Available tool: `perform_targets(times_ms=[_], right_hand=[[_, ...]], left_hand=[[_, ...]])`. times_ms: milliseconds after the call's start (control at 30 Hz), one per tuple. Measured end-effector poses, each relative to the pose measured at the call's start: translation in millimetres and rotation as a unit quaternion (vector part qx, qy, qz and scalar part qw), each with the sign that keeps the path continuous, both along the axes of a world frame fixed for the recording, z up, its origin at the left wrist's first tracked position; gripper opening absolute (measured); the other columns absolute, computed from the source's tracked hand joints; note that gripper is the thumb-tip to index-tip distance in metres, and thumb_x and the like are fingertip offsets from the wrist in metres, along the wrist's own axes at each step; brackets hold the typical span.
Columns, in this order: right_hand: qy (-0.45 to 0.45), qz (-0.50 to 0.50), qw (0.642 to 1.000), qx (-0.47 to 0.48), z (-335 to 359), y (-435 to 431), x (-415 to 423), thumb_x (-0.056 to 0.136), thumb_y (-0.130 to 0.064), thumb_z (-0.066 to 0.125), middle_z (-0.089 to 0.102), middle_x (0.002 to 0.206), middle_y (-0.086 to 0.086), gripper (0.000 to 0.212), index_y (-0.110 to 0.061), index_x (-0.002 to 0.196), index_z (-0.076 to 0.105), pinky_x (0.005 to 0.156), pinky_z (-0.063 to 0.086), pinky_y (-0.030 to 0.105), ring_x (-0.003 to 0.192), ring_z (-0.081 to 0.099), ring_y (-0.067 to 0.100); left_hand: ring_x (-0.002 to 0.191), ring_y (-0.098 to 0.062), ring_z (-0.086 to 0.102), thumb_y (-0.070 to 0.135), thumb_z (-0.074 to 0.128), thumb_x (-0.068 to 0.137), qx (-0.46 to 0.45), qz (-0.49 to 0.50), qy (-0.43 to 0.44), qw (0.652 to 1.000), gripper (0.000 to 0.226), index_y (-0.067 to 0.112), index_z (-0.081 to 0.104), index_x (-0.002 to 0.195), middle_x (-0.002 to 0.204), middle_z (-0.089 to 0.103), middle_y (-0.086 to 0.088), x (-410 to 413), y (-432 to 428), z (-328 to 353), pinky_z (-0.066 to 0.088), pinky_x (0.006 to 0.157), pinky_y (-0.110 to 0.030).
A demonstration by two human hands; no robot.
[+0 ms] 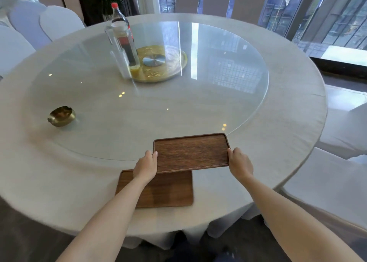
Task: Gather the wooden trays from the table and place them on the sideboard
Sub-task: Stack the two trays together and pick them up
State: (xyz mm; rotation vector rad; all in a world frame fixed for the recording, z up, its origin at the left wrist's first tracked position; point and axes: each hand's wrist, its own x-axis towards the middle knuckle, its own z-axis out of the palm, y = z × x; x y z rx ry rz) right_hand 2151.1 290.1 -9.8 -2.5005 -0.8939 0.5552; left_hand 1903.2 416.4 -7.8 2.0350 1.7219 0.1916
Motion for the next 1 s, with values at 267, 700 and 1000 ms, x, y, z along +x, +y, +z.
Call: perform_targets(times_ms=[267, 700, 1000], right_hand=[[-0.042, 0.054, 0.997, -0.037, -14, 7, -100, 0.099, -0.036, 0.021, 0.066, 0.095, 0.020, 0.035, -0.011, 0.081, 0.038, 0.064, 0.037, 0.036, 0.088, 0.061, 0.038], [-0.084, 0.129, 0.982, -0.109, -34, -18, -137, 0.098, -0.028, 0.024, 0.067, 0.083, 0.008, 0.025, -0.016, 0.081, 0.038, 0.056, 0.040, 0.032, 0.062, 0.053, 0.025], [-0.078, 0.169, 0.974, -0.128, -37, -22, -135, 0.098, -0.026, 0.025, 0.066, 0.084, 0.008, 0.025, -0.013, 0.090, 0.045, 0.066, 0.052, 0.039, 0.074, 0.064, 0.029]], left_hand=[[0.095, -0.039, 0.059, 0.035, 0.020, 0.100, -0.020, -0.021, 0.049, 0.998, 0.041, 0.003, 0.045, 0.093, 0.101, 0.064, -0.023, -95, 24, -14, 0.044, 0.077, -0.040], [0.094, -0.038, 0.059, 0.033, 0.020, 0.100, -0.051, -0.056, 0.100, 0.992, 0.041, 0.002, 0.047, 0.102, 0.103, 0.064, -0.022, -136, 2, -49, 0.040, 0.071, -0.036], [0.095, -0.038, 0.059, 0.032, 0.020, 0.100, -0.071, -0.054, 0.090, 0.992, 0.038, 0.003, 0.045, 0.103, 0.104, 0.062, -0.023, -140, -4, -49, 0.042, 0.073, -0.038]])
